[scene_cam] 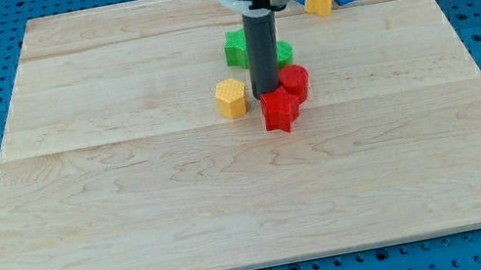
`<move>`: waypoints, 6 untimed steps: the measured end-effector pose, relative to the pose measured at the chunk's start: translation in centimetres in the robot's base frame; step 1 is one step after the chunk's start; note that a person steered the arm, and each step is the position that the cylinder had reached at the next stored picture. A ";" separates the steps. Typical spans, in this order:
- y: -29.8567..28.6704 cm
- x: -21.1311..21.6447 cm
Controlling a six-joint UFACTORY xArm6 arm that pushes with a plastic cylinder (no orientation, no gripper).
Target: Point your arm in between the green circle and yellow hexagon
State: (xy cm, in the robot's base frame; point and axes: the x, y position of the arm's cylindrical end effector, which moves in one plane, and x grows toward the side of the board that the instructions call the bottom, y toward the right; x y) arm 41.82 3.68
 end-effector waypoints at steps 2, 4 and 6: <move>0.0 -2.3; -0.3 -3.0; -1.1 -2.4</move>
